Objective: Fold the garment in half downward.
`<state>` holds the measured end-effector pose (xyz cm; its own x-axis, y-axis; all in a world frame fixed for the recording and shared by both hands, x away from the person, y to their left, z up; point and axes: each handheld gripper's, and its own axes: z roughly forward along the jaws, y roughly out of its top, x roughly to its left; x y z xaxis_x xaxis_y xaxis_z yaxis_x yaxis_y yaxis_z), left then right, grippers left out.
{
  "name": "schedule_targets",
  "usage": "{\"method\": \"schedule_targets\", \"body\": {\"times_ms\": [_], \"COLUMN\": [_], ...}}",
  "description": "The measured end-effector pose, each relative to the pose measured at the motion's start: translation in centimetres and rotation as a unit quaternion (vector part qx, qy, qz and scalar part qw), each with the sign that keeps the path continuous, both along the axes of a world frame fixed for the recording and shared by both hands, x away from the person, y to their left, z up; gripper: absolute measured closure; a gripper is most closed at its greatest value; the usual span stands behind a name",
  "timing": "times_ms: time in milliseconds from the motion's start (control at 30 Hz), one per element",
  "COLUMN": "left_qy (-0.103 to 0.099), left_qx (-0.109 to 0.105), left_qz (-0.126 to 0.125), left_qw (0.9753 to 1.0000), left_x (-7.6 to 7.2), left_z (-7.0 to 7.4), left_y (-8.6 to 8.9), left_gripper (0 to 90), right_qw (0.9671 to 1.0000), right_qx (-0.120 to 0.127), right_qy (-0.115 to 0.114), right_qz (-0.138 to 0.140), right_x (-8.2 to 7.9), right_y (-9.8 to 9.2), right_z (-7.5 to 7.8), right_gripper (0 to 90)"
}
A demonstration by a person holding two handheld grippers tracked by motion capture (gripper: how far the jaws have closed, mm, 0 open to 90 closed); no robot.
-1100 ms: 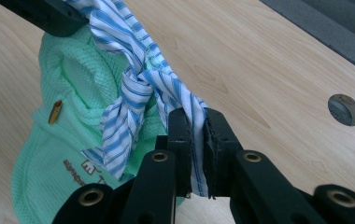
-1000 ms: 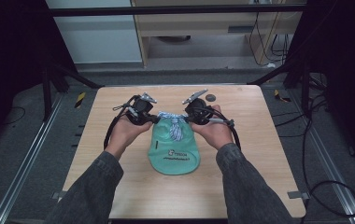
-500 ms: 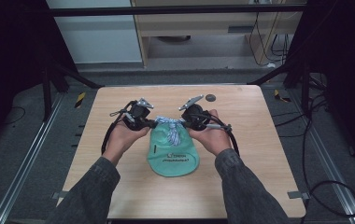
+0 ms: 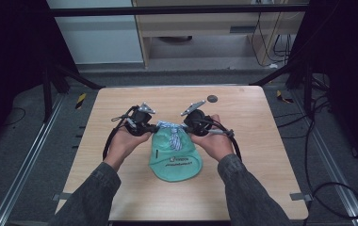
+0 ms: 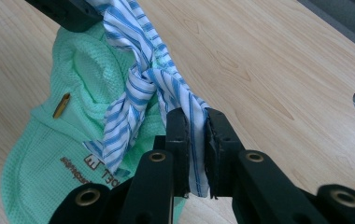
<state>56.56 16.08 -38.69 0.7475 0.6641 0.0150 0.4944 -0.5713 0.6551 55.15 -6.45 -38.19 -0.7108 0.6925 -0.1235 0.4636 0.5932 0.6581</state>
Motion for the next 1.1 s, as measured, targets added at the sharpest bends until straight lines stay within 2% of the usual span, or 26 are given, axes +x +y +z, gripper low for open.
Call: {"method": "schedule_targets", "body": {"times_ms": [467, 800, 900, 1100], "left_qy": [-0.004, -0.006, -0.009, -0.016], "left_qx": [-0.001, 0.0, -0.001, 0.0], "left_qz": [-0.014, -0.021, -0.023, -0.031], "left_qw": [0.9999, 0.9998, 0.9997, 0.9994], "left_x": [-0.9, 0.7, 0.5, -1.1], "left_z": [-0.5, 0.2, 0.2, -0.4], "left_y": [-0.7, -2.2, -2.3, -2.2], "left_gripper": [87.7, 87.8, 87.6, 86.5], "right_qw": [1.0, 0.9998, 0.9998, 0.9998], "right_qx": [0.001, 0.001, 0.002, 0.003], "right_qy": [-0.004, -0.012, -0.013, -0.013], "right_qz": [-0.001, -0.014, -0.015, -0.012], "right_x": [-1.3, -1.5, -1.7, -2.6], "right_y": [-0.7, -1.8, -2.1, -2.3], "right_z": [-0.4, 0.0, 0.0, -0.5], "right_gripper": [80.3, 80.5, 80.4, 78.8]}}
